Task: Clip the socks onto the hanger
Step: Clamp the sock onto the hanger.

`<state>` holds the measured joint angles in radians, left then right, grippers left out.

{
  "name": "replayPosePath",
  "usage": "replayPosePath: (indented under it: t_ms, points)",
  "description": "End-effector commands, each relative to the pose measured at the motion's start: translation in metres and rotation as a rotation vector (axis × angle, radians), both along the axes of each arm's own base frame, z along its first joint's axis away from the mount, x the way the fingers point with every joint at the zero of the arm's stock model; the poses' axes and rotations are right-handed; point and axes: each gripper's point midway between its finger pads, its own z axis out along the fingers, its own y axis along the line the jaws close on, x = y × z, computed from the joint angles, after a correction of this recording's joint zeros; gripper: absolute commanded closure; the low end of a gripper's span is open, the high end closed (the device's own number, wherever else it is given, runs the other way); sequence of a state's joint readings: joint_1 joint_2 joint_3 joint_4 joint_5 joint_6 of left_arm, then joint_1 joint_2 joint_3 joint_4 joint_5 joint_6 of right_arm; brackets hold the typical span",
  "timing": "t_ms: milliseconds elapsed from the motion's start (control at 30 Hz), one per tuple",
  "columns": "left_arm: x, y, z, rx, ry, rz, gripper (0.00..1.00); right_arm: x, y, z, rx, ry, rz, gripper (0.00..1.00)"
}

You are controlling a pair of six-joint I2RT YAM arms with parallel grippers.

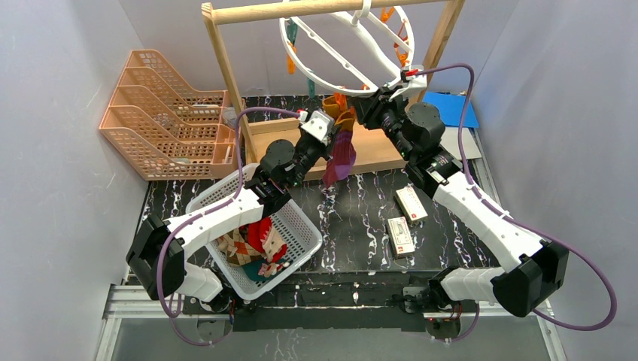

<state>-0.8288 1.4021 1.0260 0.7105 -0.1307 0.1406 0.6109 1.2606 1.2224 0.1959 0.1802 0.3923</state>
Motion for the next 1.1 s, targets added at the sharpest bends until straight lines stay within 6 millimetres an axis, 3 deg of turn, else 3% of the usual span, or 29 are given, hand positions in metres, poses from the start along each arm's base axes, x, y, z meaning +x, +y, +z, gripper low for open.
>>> replayPosePath:
  t_ms: [0, 1067]
  points:
    - [-0.01, 0.007, 0.051, -0.098, -0.086, -0.006, 1.0, 0.005, -0.003, 0.008, 0.016, 0.008, -0.026, 0.99]
    - [-0.012, 0.002, 0.069, -0.133, -0.115, -0.035, 1.0, 0.008, 0.0, -0.005, -0.009, 0.056, -0.021, 0.99]
